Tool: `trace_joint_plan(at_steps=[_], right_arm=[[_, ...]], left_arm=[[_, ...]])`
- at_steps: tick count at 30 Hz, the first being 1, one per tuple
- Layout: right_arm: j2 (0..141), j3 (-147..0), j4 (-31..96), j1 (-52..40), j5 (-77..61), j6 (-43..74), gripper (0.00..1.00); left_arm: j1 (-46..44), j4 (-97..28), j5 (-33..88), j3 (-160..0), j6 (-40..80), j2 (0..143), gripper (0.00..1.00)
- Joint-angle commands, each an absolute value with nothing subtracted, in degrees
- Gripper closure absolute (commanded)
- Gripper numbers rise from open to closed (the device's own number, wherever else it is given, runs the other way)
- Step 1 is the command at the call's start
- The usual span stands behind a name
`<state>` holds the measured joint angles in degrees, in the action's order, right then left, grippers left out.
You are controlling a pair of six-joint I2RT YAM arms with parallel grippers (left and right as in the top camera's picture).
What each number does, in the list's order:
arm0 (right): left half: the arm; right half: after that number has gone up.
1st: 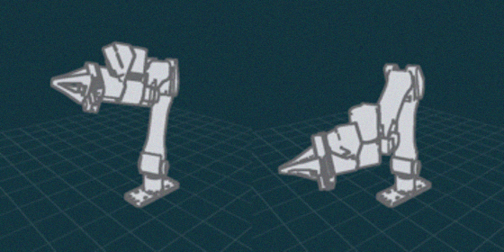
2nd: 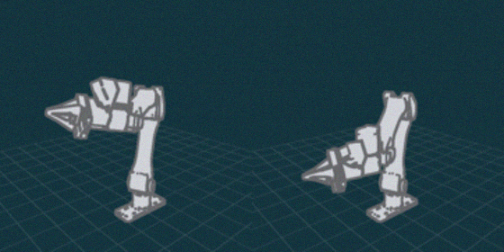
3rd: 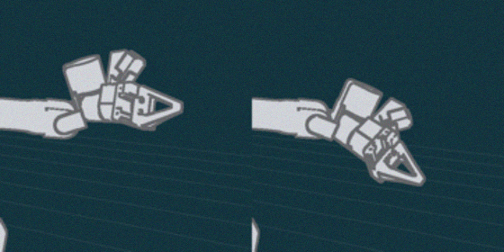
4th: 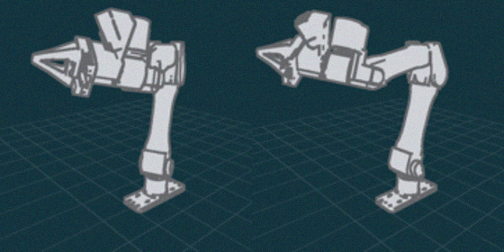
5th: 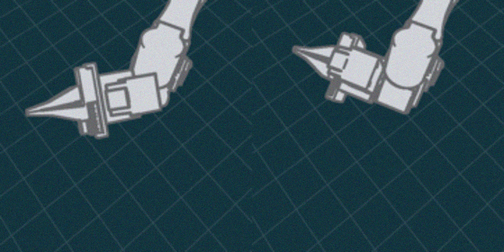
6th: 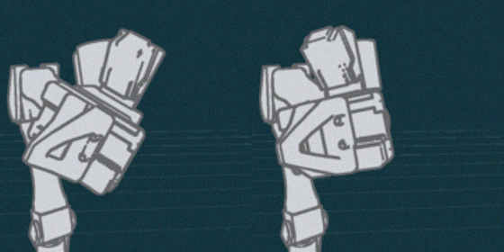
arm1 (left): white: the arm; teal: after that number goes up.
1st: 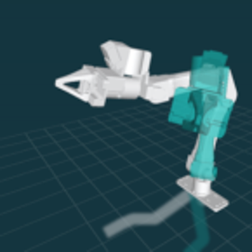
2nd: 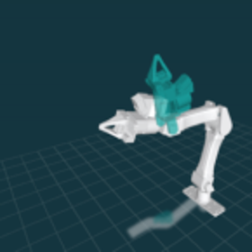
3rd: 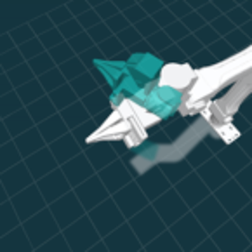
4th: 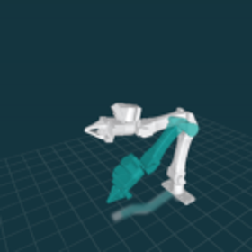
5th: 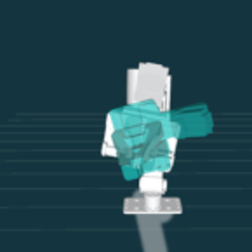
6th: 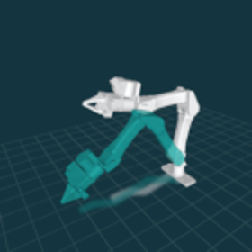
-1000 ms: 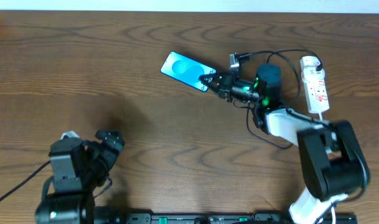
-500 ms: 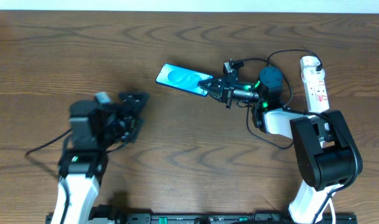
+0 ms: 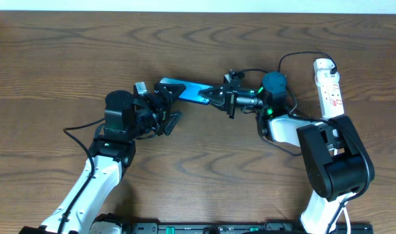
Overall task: Plug charger to phone and switch on socket
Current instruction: 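Move the phone with the right gripper toward the left gripper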
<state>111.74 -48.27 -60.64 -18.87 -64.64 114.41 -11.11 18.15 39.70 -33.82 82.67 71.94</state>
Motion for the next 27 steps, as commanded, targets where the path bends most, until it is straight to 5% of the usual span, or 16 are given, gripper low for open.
trace_joint_plan(at_steps=[1, 10, 18, 27], right_arm=[[111.4, -48.9, -60.6, -21.7, -62.8, 117.5, 0.99], [111.4, -48.9, -60.3, -25.8, -61.6, 112.5, 0.99], [111.3, -48.9, -60.2, -23.7, -59.4, 97.6, 0.99], [111.3, -48.9, -60.2, -21.9, -59.5, 98.1, 0.99]], left_arm=[[-11.3, 18.4, 39.4, -34.1, 85.0, 72.1, 0.03], [-11.3, 18.3, 39.4, -34.1, 85.0, 72.1, 0.23], [-11.3, 16.4, 36.8, -34.1, 85.0, 72.2, 0.23], [-11.3, 16.0, 36.4, -34.1, 85.0, 72.2, 0.23]])
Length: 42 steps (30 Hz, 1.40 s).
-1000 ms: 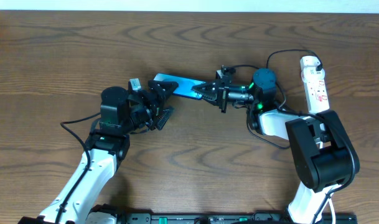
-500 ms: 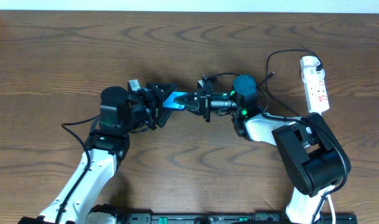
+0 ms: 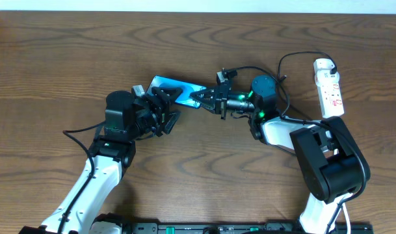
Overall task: Plug charger to phone and switch on socket
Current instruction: 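Move the phone with the right gripper toward the left gripper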
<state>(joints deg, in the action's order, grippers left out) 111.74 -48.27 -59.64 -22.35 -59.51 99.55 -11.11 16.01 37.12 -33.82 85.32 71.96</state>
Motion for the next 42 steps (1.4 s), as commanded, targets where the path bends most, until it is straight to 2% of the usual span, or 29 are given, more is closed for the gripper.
trace_joint_plan(at_steps=[1, 7, 12, 16, 21, 27, 30, 36, 39, 42], right_arm=[[111.3, -48.9, -60.2, -21.8, -59.5, 98.6, 0.99], [111.3, -48.9, -60.2, -19.3, -60.8, 101.1, 0.99], [110.9, -49.0, -60.2, -13.8, -61.9, 97.1, 0.99], [110.8, -49.0, -60.0, -8.3, -62.0, 85.9, 0.98], [110.8, -49.0, -57.6, -4.9, -58.9, 65.8, 0.98], [110.4, -52.0, -53.4, -6.0, -54.1, 59.9, 0.99], [108.4, -56.7, -43.4, -6.5, -53.9, 55.3, 0.98], [100.6, -70.8, -4.3, -6.7, -44.5, 37.5, 0.98], [95.7, -75.6, 14.1, -6.9, -43.6, 37.0, 0.99], [93.4, -75.5, 20.6, -7.0, -53.1, 40.9, 0.99]], left_arm=[[-11.3, 16.0, 36.3, -34.1, 85.0, 72.2, 0.23], [-11.3, 16.0, 36.4, -34.1, 85.0, 72.2, 0.23], [-11.3, 16.0, 36.4, -34.1, 85.0, 72.2, 0.23], [-11.3, 16.0, 36.4, -34.1, 85.0, 72.2, 0.23], [-11.3, 16.0, 36.4, -34.1, 85.0, 72.2, 0.23], [-11.3, 16.0, 36.4, -34.1, 85.0, 72.2, 0.23], [-11.3, 16.0, 36.4, -34.1, 85.0, 72.2, 0.23], [-11.3, 16.0, 36.4, -34.1, 85.0, 72.2, 0.23], [-11.3, 16.0, 36.1, -34.1, 85.0, 72.2, 0.23], [-11.3, 15.9, 35.9, -34.1, 85.0, 72.2, 0.23]])
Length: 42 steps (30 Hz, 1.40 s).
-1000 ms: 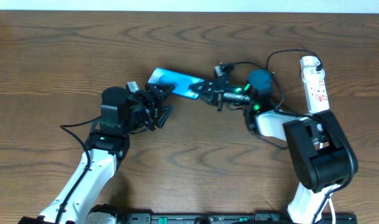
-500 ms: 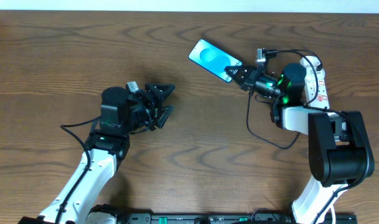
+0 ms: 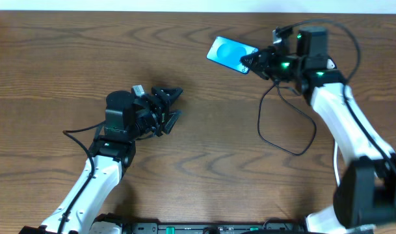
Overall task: Plug charger to phone and switch on socket
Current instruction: 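Move the phone with the right gripper toward the left gripper, then grasp the phone's other end with the left gripper, both holding it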
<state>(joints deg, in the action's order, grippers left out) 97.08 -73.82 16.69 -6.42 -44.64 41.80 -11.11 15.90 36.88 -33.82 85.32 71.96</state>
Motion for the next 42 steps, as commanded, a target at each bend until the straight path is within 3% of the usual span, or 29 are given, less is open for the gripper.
trace_joint_plan(at_steps=[1, 4, 8, 18, 23, 27, 42], right_arm=[[93.3, -75.5, 22.6, -7.2, -55.1, 41.1, 0.99], [93.3, -74.5, 29.5, -8.5, -57.0, 42.0, 0.99], [93.3, -67.9, 28.5, -10.7, -57.8, 50.1, 0.99], [93.3, -46.7, -9.2, -14.9, -57.0, 88.7, 0.99], [93.3, -43.5, -19.5, -18.2, -56.7, 99.2, 0.99], [93.3, -43.5, -26.5, -21.2, -55.1, 100.8, 0.99], [93.3, -43.5, -31.1, -26.3, -53.6, 108.0, 0.99]], left_arm=[[-11.3, 15.9, 35.9, -34.1, 85.0, 72.2, 0.23], [-11.3, 15.9, 36.0, -34.1, 85.0, 72.2, 0.23], [-11.3, 15.9, 36.0, -34.1, 86.1, 72.2, 0.23], [-11.3, 16.0, 38.1, -34.1, 92.8, 72.2, 0.23], [-11.4, 16.0, 39.3, -34.1, 93.1, 72.2, 0.23], [-11.3, 15.9, 39.6, -34.1, 93.1, 72.2, 0.23], [-11.3, 15.9, 37.0, -34.1, 93.1, 72.2, 0.23]])
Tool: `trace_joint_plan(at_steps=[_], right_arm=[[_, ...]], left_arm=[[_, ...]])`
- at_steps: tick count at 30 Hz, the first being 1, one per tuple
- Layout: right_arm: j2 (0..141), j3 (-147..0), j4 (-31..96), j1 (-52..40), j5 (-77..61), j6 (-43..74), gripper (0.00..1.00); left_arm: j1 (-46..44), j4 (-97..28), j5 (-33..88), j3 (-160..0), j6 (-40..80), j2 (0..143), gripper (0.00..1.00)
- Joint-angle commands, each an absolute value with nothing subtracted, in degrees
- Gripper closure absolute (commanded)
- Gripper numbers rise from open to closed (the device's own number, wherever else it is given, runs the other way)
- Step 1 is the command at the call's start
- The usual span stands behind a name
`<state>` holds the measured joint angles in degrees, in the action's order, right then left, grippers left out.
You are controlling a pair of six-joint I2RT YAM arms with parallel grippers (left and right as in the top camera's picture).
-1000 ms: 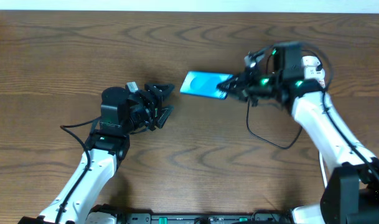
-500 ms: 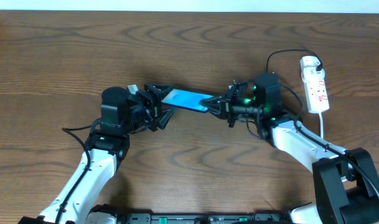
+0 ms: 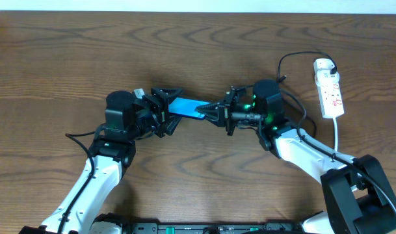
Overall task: Plug charger to phone and switch on socket
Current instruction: 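Grasp the phone's other end with the left gripper, both holding it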
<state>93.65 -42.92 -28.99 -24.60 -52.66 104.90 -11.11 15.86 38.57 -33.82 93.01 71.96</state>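
Observation:
The blue phone point(image 3: 186, 108) lies slanted at the middle of the table, between the two grippers. Its left end sits between the spread fingers of my left gripper point(image 3: 168, 108), which is open around it. My right gripper point(image 3: 217, 114) is at the phone's right end, shut on the charger plug there; the plug itself is too small to make out. The black cable point(image 3: 299, 110) runs from behind the right wrist towards the white socket strip point(image 3: 329, 88) at the far right. The strip's switch state cannot be read.
The right arm point(image 3: 302, 146) stretches across the right half of the table from the front. The left arm point(image 3: 110, 162) comes in from the front left. The cable loops over the wood beside the socket strip.
The right gripper has come from the back right to the table's middle, bringing the phone with it. The phone's left end now lies between the left gripper's open fingers. The left arm has hardly moved.
At first the phone lay between both grippers at mid-table, then slightly further left. Later the right gripper had it alone at the back right, the left one open and empty. Now the phone is back between both grippers.

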Motion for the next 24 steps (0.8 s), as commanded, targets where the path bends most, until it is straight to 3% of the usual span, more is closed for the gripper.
trace_joint_plan(at_steps=[1, 3, 6, 24], right_arm=[[93.3, -43.5, -31.7, -26.6, -53.6, 108.4, 0.99], [93.3, -43.5, -33.1, -27.2, -53.5, 108.4, 0.99], [93.3, -43.5, -33.5, -27.6, -53.4, 108.3, 0.99], [93.3, -43.5, -33.4, -27.6, -52.6, 107.4, 0.99]], left_arm=[[-11.3, 15.9, 36.8, -34.1, 93.1, 72.2, 0.23], [-11.3, 15.9, 36.8, -34.1, 93.1, 72.2, 0.24], [-11.3, 15.9, 36.8, -34.1, 93.1, 72.2, 0.35], [-11.3, 15.9, 34.9, -34.1, 93.1, 72.2, 0.71]])
